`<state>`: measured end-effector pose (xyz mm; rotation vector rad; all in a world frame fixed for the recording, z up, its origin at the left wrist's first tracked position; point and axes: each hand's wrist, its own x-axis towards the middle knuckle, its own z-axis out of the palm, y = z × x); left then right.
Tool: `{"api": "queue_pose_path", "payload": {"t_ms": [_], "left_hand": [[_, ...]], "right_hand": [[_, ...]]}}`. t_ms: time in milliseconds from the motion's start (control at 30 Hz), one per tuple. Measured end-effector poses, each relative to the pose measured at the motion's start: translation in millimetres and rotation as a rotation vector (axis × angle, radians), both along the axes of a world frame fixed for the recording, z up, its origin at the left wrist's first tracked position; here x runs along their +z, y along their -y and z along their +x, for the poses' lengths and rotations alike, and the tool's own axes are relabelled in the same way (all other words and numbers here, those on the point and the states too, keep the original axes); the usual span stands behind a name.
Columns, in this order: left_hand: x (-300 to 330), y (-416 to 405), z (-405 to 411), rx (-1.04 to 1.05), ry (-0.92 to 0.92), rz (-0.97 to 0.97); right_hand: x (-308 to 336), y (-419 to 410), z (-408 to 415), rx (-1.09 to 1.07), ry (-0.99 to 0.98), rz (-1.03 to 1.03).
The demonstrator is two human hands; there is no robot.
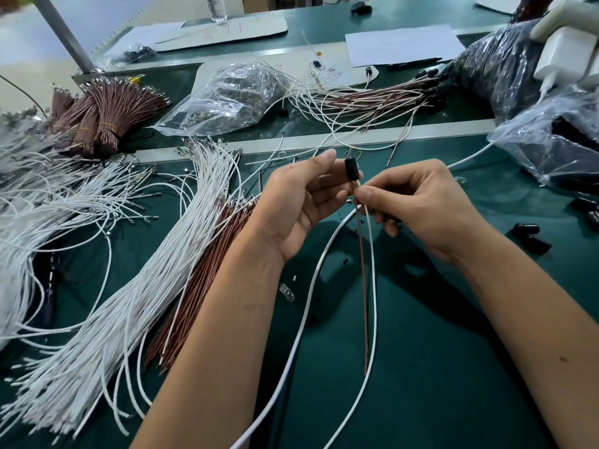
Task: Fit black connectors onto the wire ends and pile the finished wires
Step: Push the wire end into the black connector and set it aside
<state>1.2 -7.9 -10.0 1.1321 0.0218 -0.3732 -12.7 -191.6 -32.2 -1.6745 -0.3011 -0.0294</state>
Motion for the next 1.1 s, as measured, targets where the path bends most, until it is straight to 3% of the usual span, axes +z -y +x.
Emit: {"api": "queue_pose_path", "payload": {"t_ms": [733, 1100], "left_hand": [[-4.4, 0.3, -1.9, 0.004, 0.134, 0.093], [-8.7, 0.7, -0.5, 0.0, 0.182, 0.003]], "right_hand": [[1.5, -1.4, -3.1, 0.033, -0.02, 0.037], [1.4, -0.4, -2.8, 0.038, -0.028, 0.027]]}}
